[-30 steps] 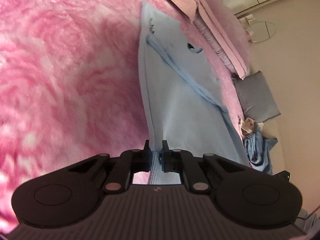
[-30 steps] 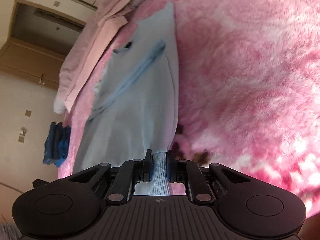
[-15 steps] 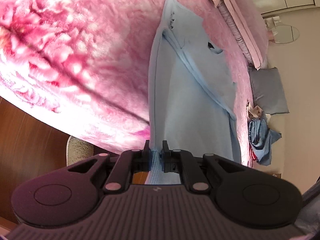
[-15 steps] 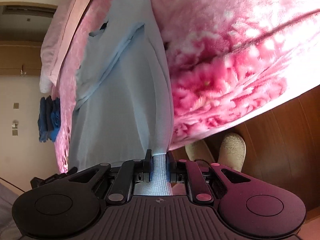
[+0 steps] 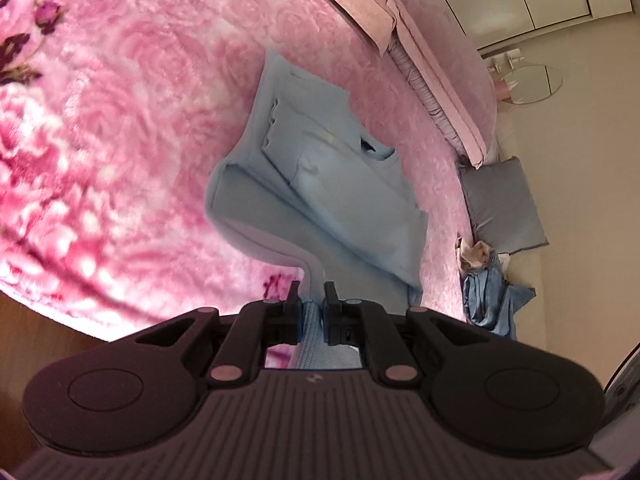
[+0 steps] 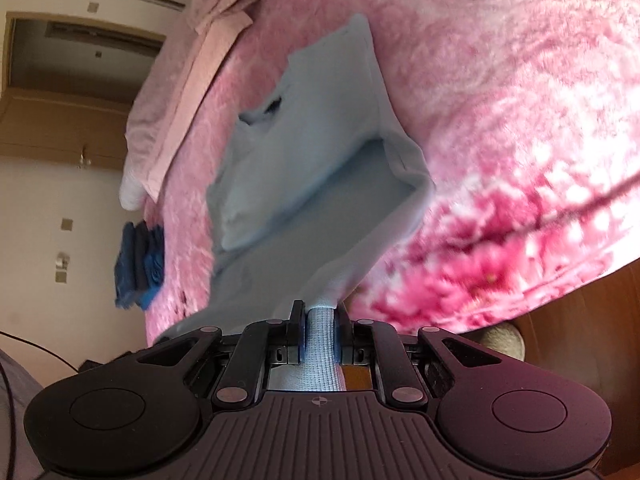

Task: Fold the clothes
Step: 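Lift the hem with both grippers and fold it toward the collar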

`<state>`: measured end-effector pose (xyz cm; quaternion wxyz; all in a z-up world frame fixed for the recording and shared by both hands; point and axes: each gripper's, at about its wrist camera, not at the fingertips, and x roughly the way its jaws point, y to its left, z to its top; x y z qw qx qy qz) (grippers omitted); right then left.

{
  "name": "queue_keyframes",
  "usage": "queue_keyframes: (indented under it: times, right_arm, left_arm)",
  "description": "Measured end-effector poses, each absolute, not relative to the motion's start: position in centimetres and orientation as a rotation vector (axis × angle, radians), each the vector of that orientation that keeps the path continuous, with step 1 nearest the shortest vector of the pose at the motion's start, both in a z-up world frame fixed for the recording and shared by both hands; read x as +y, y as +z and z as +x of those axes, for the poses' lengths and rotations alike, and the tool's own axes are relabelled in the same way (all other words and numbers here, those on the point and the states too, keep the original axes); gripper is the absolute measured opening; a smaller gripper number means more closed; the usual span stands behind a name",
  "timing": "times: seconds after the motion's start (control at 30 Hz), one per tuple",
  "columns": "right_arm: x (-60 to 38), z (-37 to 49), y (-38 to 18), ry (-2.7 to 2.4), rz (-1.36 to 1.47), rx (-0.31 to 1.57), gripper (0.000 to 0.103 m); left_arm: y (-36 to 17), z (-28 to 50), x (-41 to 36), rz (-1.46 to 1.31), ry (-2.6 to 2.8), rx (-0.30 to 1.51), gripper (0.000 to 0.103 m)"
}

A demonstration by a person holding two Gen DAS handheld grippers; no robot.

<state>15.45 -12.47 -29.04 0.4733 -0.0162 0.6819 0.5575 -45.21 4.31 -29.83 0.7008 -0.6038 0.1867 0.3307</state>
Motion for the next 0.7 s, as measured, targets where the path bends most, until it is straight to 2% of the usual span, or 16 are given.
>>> queue_keyframes:
  times: [0.3,0.47,0.5,0.53,0.57,0.63,0.7]
  right_arm:
    - [-9.3,16.7,-28.1,1.383,0.005,1.608,0.011]
    - [-3.4,18.4,-27.8,1.386,0.073,1.537,0.011]
    - [-1.8,18.9,-28.0,1.353,0.099,1.526,0.011]
    - [-0.3,19.5,-28.4,1.312,0.150,1.523,0.017]
    - [1.1,20.1,-28.8,1.269,0.202,1.520,0.032]
    - [3.1,21.1,-29.0,1.213,0.327,1.483,0.055]
    - [4.3,21.7,-28.5,1.203,0.364,1.418,0.055]
  left_arm:
    - [-29.5,-43.8,8.6,-1.333,0.706,0.386,0.006]
    - [-30.4,-40.9,15.3,-1.317,0.698,0.311,0.008]
    - [-30.9,-40.3,16.9,-1.328,0.719,0.292,0.011]
    - [-31.4,-39.7,18.5,-1.344,0.757,0.273,0.015]
    - [-32.0,-39.4,20.1,-1.363,0.792,0.250,0.028]
    - [-32.7,-39.2,22.7,-1.383,0.838,0.195,0.030]
    - [-32.8,-39.1,24.5,-1.371,0.876,0.169,0.031]
